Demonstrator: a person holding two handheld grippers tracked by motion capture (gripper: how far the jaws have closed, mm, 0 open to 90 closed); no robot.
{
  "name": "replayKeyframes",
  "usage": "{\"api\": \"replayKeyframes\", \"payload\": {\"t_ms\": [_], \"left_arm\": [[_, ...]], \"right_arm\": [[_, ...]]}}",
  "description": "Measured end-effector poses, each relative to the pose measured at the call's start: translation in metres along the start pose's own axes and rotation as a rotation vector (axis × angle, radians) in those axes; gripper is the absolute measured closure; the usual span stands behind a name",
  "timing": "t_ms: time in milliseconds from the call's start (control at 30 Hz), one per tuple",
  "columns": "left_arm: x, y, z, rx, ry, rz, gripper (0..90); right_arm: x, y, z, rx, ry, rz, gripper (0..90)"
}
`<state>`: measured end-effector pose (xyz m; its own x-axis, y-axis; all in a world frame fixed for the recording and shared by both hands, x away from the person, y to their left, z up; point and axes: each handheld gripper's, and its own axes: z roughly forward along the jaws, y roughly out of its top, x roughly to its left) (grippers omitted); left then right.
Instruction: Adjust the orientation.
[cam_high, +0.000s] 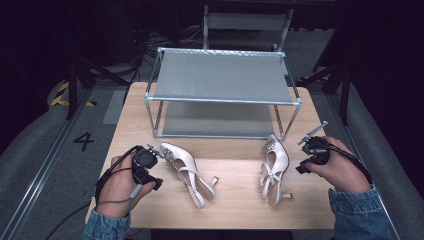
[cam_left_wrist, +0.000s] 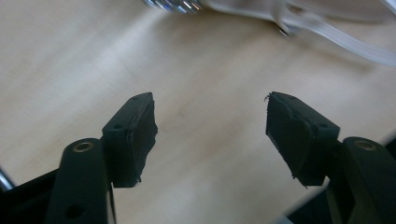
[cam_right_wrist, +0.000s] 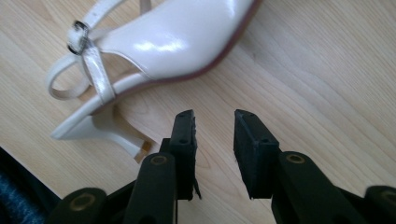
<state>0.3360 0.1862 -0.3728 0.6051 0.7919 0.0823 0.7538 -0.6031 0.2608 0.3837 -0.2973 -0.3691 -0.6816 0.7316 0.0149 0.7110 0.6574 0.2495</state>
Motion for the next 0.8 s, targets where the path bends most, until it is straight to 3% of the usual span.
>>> {"api": "replayKeyframes", "payload": {"t_ms": [33, 133, 200, 267, 333, 467, 633, 733, 800], "left_arm": [[-0.001, 0.002, 0.003, 0.018, 0.014, 0.006, 35.8], [-0.004, 0.005, 0.006, 0.045, 0.000, 0.040, 40.9], [-0.005, 0.008, 0.007, 0.057, -0.028, 0.052, 42.9], [-0.004, 0.011, 0.005, 0.062, -0.063, 0.047, 51.9], [-0.005, 0.015, 0.002, 0.065, -0.133, 0.043, 58.6], [-0.007, 0.020, 0.002, 0.070, -0.161, 0.042, 58.7], [-0.010, 0.024, 0.001, 0.041, -0.177, 0.059, 56.5], [-0.010, 0.026, 0.007, 0.016, -0.213, 0.067, 49.8], [-0.010, 0.028, 0.011, 0.025, -0.217, 0.077, 49.2]], "right_arm": [[-0.001, -0.002, 0.000, -0.005, -0.004, 0.007, 69.0], [-0.003, -0.006, -0.001, -0.010, 0.004, 0.022, 67.4], [-0.004, -0.010, 0.000, -0.010, 0.004, 0.040, 66.4], [-0.006, -0.012, 0.001, -0.008, -0.003, 0.047, 65.2], [-0.005, -0.013, 0.004, -0.010, 0.005, 0.058, 64.7], [-0.005, -0.016, 0.006, -0.006, 0.012, 0.063, 64.6], [-0.006, -0.018, 0.009, -0.003, 0.016, 0.073, 64.3], [-0.006, -0.018, 0.011, -0.004, 0.018, 0.077, 63.6], [-0.006, -0.018, 0.011, -0.003, 0.019, 0.078, 63.4]]}}
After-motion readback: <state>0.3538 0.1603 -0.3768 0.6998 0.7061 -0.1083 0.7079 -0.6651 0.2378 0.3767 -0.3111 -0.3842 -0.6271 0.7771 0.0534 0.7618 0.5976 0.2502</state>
